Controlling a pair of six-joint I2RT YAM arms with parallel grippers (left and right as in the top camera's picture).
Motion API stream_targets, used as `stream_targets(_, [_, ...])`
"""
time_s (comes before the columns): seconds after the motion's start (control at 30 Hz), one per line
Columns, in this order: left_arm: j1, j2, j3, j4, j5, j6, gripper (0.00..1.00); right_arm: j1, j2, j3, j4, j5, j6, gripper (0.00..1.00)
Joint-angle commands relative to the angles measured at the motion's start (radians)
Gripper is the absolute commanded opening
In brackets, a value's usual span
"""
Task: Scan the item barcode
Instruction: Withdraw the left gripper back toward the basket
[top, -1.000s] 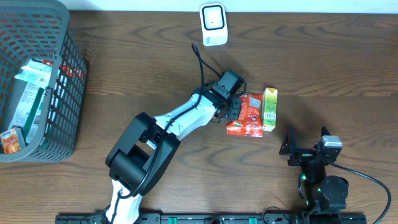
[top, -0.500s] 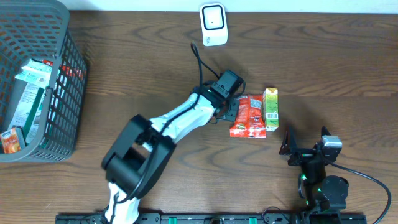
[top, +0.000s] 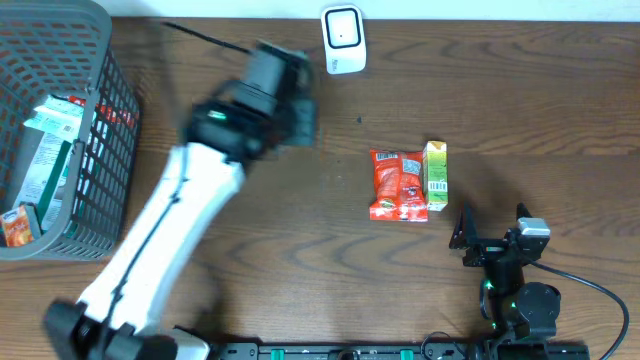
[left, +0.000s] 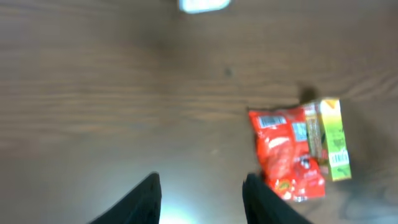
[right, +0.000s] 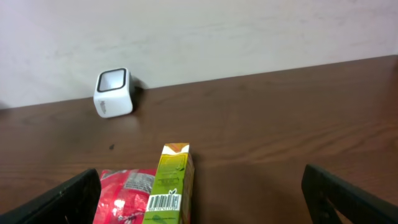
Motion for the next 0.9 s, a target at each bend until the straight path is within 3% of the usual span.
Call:
stream_targets(0.0, [0.08,-0.032,0.182,-0.116,0.0,0.098,0.45,-0.004,-0.005,-0.002,-0.005,-0.005,-0.011,0.99])
stream_targets(0.13, [0.204,-0.031,0.357,-0.236,0.0,0.134,0.44,-0.004,-0.005,-0.001,-0.005,-0.005,-0.011,0.99])
stream_targets(0.17, [0.254,-0.031,0.386,-0.241,0.0,0.148,0.5,-0.004,-0.005,-0.001,-0.005,-0.005,-0.011,0.99])
stream_targets(0.23, [0.308,-0.033,0.391,-0.232,0.0,0.15,0.75,-0.004,-0.005,-0.001,-0.005,-0.005,-0.011,0.99])
stream_targets(0.3, [0.357,-0.033,0.391,-0.233,0.0,0.15,0.89,-0.004,-0.005,-0.001,-0.005,-0.005,-0.011,0.99])
stream_targets(0.87, [0.698,-0.017,0.389,-0.219,-0.303,0.137,0.92,-0.004,-0.005,-0.001,-0.005,-0.005,-0.011,0.99])
